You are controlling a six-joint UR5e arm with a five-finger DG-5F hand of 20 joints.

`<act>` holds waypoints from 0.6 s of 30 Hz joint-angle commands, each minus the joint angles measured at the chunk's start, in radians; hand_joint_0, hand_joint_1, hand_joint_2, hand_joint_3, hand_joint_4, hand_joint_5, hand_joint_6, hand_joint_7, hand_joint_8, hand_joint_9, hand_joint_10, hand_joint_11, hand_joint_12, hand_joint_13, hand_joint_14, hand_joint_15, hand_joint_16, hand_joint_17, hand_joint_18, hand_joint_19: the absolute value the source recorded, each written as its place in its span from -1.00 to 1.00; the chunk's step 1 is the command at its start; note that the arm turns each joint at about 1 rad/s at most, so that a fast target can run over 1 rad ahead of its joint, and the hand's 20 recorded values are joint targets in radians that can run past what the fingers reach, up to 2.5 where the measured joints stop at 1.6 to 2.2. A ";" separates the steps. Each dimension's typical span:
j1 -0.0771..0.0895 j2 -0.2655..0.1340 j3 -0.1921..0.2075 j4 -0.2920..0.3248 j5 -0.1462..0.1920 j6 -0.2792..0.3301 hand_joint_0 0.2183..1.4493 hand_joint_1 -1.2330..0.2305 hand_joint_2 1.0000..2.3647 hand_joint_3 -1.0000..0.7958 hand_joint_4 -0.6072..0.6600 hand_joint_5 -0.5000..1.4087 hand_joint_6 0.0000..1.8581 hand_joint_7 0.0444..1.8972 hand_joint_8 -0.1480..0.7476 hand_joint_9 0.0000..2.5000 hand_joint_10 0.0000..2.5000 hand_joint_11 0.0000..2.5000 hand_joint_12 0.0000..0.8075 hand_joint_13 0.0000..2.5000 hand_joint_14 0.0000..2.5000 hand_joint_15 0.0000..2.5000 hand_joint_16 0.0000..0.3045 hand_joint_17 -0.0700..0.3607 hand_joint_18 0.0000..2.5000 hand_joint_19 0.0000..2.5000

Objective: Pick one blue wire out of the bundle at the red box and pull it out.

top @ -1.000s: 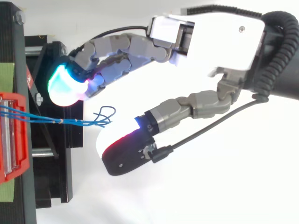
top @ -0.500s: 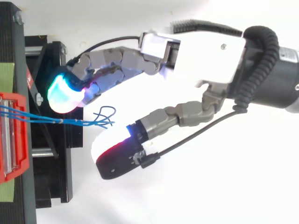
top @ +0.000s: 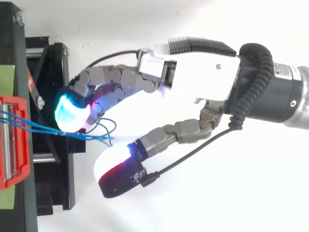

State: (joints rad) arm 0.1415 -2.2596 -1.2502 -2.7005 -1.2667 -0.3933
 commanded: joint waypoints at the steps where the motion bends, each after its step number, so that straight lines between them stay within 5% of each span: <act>1: 0.009 -0.003 0.000 0.007 0.000 -0.001 -0.45 -0.29 -0.99 -0.34 0.37 -0.58 -0.46 0.29 -0.01 -0.53 -0.99 -0.82 0.02 -0.51 -0.99 -0.75 -0.63 -0.09 -0.64 -0.71; 18: 0.012 -0.029 0.000 0.067 0.007 0.001 -0.47 -0.27 -1.00 -0.40 0.45 -0.59 -0.46 0.23 0.02 -0.51 -1.00 -0.81 0.04 -0.50 -0.99 -0.73 -0.63 -0.08 -0.62 -0.69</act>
State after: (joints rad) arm 0.1529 -2.2854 -1.2502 -2.6424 -1.2606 -0.3926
